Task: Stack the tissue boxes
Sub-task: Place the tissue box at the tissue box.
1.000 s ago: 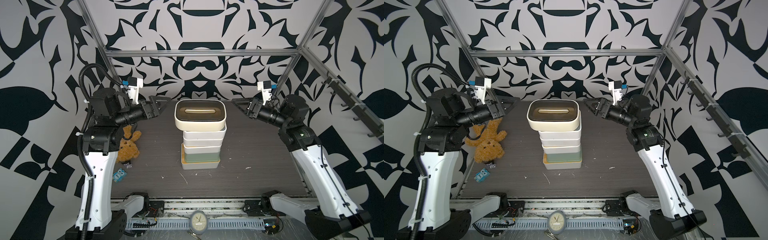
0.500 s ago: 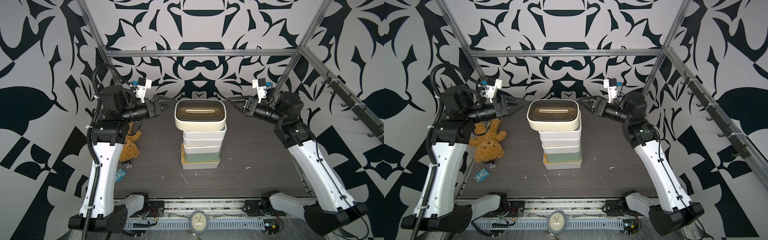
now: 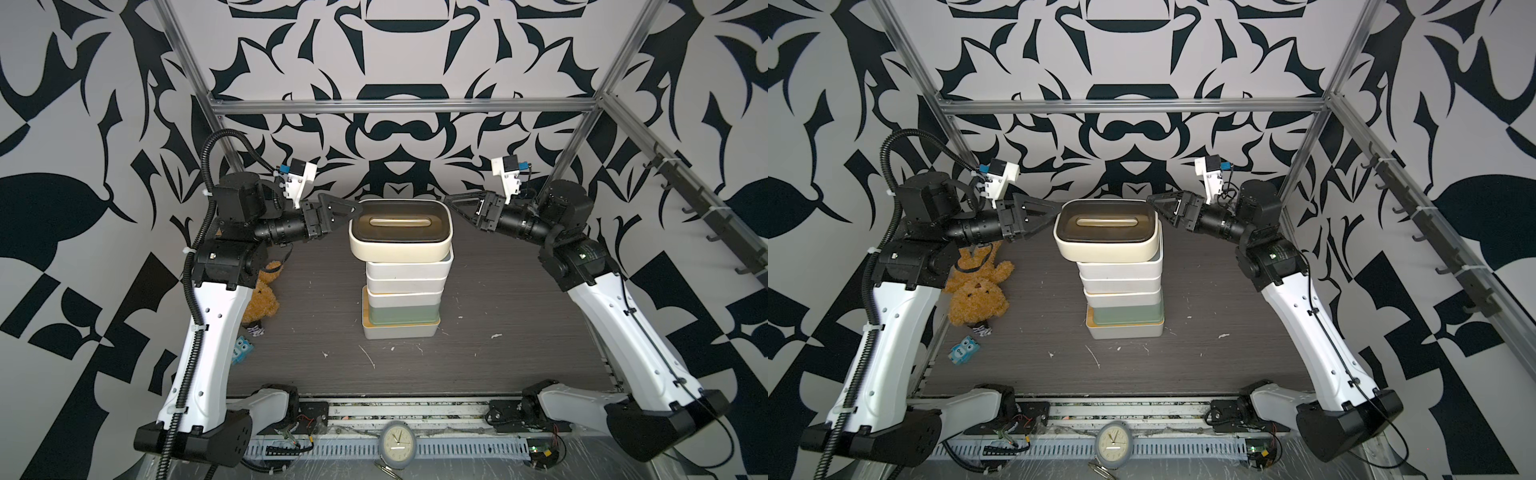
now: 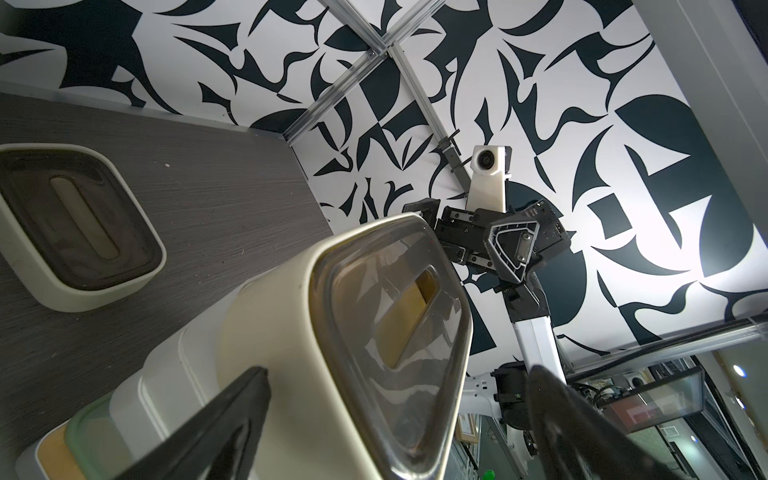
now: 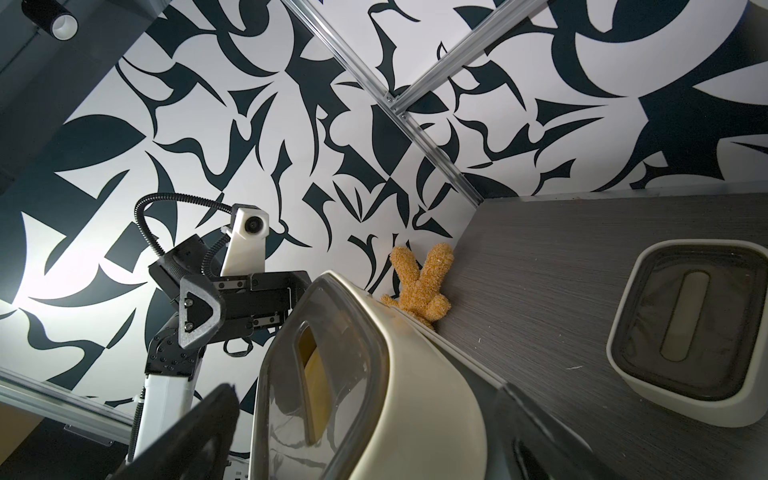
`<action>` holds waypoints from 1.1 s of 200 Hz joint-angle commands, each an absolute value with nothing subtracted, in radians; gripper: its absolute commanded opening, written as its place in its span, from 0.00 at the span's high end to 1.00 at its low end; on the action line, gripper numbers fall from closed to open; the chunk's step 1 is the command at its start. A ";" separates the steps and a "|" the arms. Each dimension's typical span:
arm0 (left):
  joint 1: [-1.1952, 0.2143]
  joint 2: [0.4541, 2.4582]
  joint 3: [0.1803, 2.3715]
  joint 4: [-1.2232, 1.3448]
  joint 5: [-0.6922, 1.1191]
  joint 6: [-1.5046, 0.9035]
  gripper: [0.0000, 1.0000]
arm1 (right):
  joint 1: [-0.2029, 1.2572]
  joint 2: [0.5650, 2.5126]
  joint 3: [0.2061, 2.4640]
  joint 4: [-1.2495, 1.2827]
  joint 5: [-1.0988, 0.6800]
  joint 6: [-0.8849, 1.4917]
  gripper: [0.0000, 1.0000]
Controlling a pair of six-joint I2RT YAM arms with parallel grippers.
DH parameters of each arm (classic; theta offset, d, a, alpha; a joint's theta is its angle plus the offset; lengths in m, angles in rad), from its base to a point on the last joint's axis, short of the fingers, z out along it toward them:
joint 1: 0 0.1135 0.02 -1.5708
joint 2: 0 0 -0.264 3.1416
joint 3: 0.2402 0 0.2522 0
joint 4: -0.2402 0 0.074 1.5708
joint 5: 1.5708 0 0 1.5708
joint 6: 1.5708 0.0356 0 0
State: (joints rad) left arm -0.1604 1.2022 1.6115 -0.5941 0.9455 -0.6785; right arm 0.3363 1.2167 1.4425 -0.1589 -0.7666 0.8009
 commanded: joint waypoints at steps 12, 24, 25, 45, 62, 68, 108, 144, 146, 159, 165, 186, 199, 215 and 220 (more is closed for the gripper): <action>-0.181 1.205 1.613 -0.573 0.942 -0.685 0.01 | 0.343 1.195 1.481 -0.116 -0.768 0.768 0.01; -0.188 1.204 1.615 -0.572 0.939 -0.685 0.01 | 0.342 1.193 1.480 -0.118 -0.768 0.768 0.01; -0.188 1.205 1.616 -0.572 0.939 -0.686 0.01 | 0.342 1.192 1.481 -0.117 -0.769 0.768 0.01; -0.197 1.205 1.616 -0.563 0.936 -0.693 0.01 | 0.342 1.190 1.479 -0.117 -0.768 0.767 0.01; -0.199 1.205 1.617 -0.563 0.933 -0.697 0.01 | 0.344 1.189 1.476 -0.117 -0.768 0.767 0.01; -0.202 1.205 1.619 -0.562 0.933 -0.698 0.01 | 0.346 1.189 1.477 -0.115 -0.768 0.768 0.01; -0.216 1.210 1.628 -0.560 0.927 -0.703 0.01 | 0.357 1.189 1.470 -0.106 -0.767 0.770 0.01; -0.227 1.210 1.629 -0.557 0.917 -0.706 0.01 | 0.359 1.190 1.469 -0.103 -0.766 0.768 0.01; -0.229 1.211 1.629 -0.557 0.917 -0.706 0.01 | 0.359 1.190 1.469 -0.103 -0.764 0.768 0.01; -0.229 1.210 1.629 -0.557 0.914 -0.709 0.01 | 0.359 1.192 1.470 -0.102 -0.765 0.767 0.01; -0.231 1.213 1.629 -0.555 0.913 -0.709 0.01 | 0.360 1.193 1.471 -0.102 -0.765 0.767 0.01; -0.242 1.216 1.629 -0.555 0.906 -0.709 0.01 | 0.359 1.193 1.471 -0.103 -0.759 0.765 0.01; -0.245 1.215 1.628 -0.554 0.900 -0.709 0.01 | 0.360 1.192 1.471 -0.102 -0.753 0.768 0.01; -0.250 1.215 1.623 -0.555 0.893 -0.709 0.01 | 0.359 1.192 1.470 -0.103 -0.747 0.771 0.01; -0.252 1.215 1.621 -0.555 0.891 -0.709 0.01 | 0.360 1.193 1.470 -0.103 -0.747 0.771 0.01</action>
State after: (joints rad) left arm -0.2390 1.2125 1.6115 -0.5789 0.8944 -0.7074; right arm 0.3553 1.2160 1.4425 -0.1585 -0.7586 0.7834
